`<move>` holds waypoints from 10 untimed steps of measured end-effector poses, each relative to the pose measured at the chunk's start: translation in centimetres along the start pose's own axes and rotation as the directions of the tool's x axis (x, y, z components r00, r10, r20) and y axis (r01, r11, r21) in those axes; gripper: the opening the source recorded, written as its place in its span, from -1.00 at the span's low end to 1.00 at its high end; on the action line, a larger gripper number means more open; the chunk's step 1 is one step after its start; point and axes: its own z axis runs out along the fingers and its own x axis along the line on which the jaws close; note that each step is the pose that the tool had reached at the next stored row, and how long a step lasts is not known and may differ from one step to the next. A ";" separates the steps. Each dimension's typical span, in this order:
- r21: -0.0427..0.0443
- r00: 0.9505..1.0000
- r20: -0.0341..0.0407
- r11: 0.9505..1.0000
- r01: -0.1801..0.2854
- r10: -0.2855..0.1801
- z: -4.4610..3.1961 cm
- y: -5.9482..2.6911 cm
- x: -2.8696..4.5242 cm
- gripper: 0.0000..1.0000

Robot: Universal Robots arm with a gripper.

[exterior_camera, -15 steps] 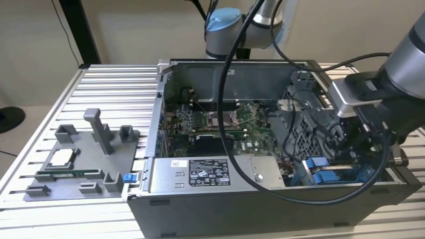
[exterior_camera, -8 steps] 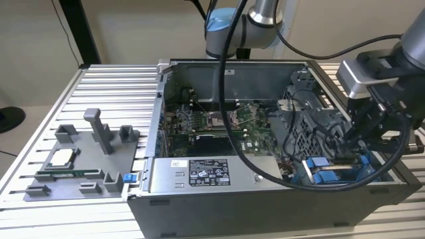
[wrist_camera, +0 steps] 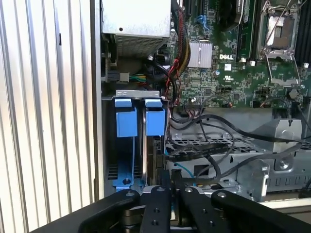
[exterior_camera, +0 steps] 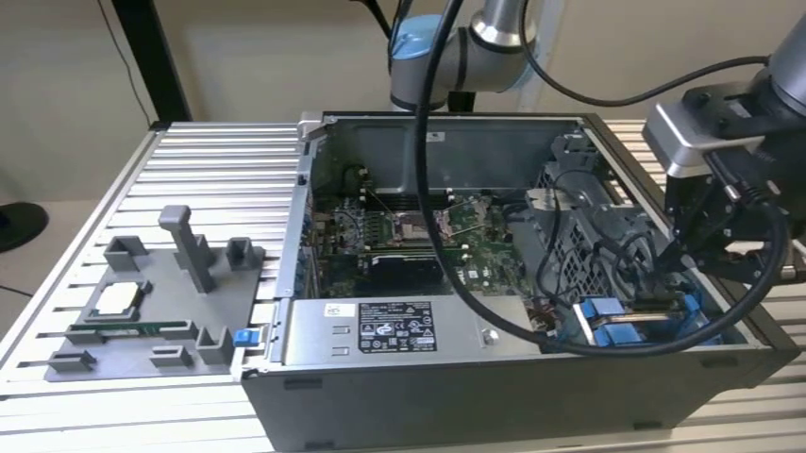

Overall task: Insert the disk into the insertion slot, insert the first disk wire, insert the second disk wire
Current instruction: 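Insert the second disk wire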

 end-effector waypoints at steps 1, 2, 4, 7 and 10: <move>0.000 1.000 0.000 1.000 0.000 0.000 -0.02 0.00 0.00 -1.00; 0.000 1.000 0.000 1.000 0.000 0.000 -0.04 0.00 -0.01 -1.00; 0.000 1.000 0.000 1.000 0.000 0.000 -0.08 -0.01 -0.02 -1.00; 0.000 1.000 0.000 1.000 0.000 0.000 -0.14 -0.01 -0.02 -1.00; 0.000 1.000 0.000 1.000 0.000 0.000 -0.20 -0.02 -0.04 -1.00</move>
